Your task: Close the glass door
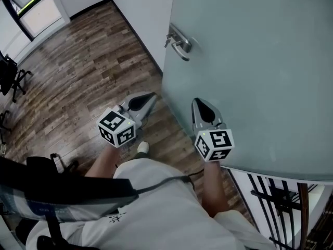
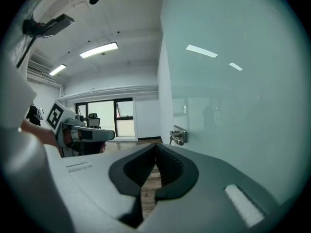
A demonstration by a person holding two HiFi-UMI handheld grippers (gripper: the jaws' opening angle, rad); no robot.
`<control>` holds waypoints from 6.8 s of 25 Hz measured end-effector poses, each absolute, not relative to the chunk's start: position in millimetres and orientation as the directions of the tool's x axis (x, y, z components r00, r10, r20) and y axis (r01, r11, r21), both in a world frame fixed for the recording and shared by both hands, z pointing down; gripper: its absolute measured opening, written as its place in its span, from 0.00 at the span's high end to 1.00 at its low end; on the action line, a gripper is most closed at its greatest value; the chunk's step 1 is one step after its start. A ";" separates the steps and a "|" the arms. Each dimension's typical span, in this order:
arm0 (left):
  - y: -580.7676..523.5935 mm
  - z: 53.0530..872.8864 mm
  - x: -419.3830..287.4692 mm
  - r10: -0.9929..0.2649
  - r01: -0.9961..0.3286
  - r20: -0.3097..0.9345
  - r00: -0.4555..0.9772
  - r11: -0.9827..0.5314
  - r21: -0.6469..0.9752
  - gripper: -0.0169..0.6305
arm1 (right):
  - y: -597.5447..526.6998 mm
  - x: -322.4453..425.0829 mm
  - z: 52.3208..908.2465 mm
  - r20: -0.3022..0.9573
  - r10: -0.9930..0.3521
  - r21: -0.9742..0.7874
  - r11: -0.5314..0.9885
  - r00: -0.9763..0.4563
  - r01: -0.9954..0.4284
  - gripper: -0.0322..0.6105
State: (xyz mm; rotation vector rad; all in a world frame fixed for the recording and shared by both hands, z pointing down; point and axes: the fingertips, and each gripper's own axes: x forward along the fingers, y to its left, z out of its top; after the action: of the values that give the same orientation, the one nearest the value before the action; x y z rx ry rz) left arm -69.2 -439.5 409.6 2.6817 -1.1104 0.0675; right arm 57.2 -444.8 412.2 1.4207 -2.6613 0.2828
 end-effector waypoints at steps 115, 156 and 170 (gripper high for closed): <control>-364.4 413.7 -178.7 -0.834 -0.836 0.129 0.536 -0.504 0.216 0.97 | -506.4 -129.3 505.3 0.675 -0.628 0.489 0.773 -0.386 -0.403 0.79; -51.0 404.5 -214.4 -0.990 -0.975 0.136 -0.040 0.069 0.210 0.97 | -340.4 -185.3 495.8 0.641 -0.536 0.501 0.835 -0.550 -0.230 0.80; 60.2 408.1 -178.3 -0.990 -0.968 0.112 -0.084 0.107 0.226 0.97 | -235.7 -203.5 502.9 0.649 -0.462 0.505 0.856 -0.605 -0.111 0.80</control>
State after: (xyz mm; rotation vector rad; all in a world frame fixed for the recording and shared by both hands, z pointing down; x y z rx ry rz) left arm -178.3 60.2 408.1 1.9492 -2.1485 -0.1356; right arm -203.5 -235.7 502.9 0.4138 -2.1883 -0.5333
